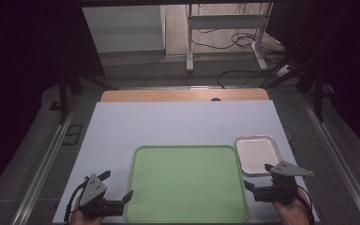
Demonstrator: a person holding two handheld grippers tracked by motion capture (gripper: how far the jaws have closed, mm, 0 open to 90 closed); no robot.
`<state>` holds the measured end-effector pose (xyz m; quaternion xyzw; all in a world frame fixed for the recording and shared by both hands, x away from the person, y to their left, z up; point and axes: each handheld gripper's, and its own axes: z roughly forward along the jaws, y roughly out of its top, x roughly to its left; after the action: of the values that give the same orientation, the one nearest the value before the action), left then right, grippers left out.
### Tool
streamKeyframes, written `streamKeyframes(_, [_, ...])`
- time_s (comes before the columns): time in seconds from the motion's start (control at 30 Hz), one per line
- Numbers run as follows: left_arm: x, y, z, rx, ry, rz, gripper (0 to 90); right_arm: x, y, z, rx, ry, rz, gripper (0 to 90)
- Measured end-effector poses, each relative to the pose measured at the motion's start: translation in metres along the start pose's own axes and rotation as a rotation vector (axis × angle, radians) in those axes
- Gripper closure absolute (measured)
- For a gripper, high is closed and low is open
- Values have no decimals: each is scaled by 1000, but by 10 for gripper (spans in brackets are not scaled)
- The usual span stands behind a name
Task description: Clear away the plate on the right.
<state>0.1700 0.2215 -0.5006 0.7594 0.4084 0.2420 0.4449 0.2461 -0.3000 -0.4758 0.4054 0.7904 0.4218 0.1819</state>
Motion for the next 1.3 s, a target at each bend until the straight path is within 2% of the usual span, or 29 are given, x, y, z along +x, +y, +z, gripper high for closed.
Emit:
streamKeyframes(0.27, [1, 0, 0, 3, -5, -9, 0, -6, 6, 6, -3, -10, -22, 0])
streamKeyframes(0.47, [1, 0, 1, 4, -6, -8, 0, -16, 9, 10, -2, -36, -17, 0])
streamKeyframes(0.73, [1, 0, 1, 8, -7, -4, 0, -27, 13, 18, -6, -35, -14, 0])
streamKeyframes(0.83, [1, 0, 1, 8, -8, -4, 0, -30, 14, 20, -4, -41, -3, 0])
streamKeyframes(0.87, [1, 0, 1, 8, -8, -4, 0, -34, 15, 21, -2, -50, 16, 0])
streamKeyframes(1.07, [1, 0, 1, 9, -9, -5, 0, -46, 17, 26, 6, -98, 61, 0])
streamKeyframes(1.2, [1, 0, 2, 11, -9, -4, 0, -54, 18, 28, 2, -106, 98, 0])
streamKeyframes(1.3, [1, 0, 2, 12, -8, -3, 0, -58, 20, 29, 3, -113, 107, 0])
